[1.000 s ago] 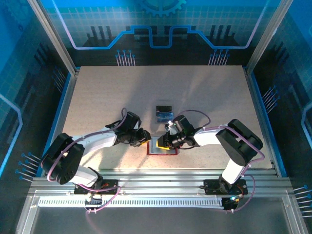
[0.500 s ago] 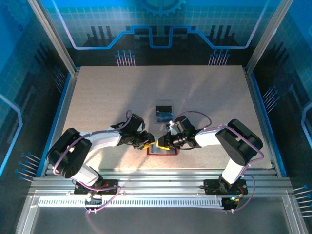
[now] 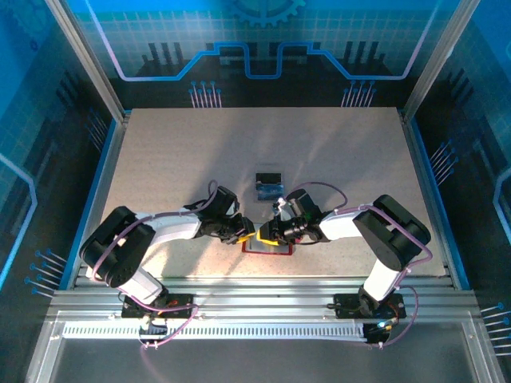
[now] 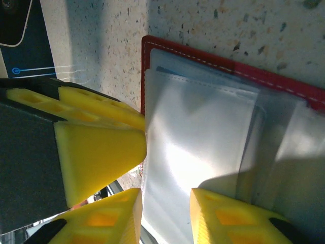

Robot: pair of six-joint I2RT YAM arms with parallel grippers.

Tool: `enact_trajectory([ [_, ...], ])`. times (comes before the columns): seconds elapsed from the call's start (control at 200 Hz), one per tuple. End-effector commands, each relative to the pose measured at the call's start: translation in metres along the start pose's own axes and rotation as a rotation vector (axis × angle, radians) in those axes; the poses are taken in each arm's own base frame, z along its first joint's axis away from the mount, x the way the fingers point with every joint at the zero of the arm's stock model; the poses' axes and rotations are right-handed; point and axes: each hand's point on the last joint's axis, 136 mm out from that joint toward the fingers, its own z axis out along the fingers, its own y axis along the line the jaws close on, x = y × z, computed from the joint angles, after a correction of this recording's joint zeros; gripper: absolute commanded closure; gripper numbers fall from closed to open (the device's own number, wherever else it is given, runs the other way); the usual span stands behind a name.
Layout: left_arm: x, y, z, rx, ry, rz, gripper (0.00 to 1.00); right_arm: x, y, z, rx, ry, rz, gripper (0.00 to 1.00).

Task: Take the credit cards out of the card holder

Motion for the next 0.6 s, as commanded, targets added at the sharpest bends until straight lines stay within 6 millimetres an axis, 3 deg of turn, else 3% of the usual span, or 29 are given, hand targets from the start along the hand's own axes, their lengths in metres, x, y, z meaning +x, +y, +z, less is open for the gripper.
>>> enact_trajectory([
  [0.0,0.0056,-0.0096,-0.0003,0.014,0.022,0.002,0.66,0.005,-0.0139,0.0024,0.022,0.017,0.035,0.69],
  [0.22,0.004,-0.0122,-0.0101,0.01,-0.008,0.011,0.61,0.0055,-0.0172,0.0033,0.025,0.018,0.039,0.7],
  [0.595,0.0065,-0.0132,-0.0074,0.017,0.011,0.002,0.59,0.004,-0.0177,0.0051,0.016,0.017,0.046,0.7],
])
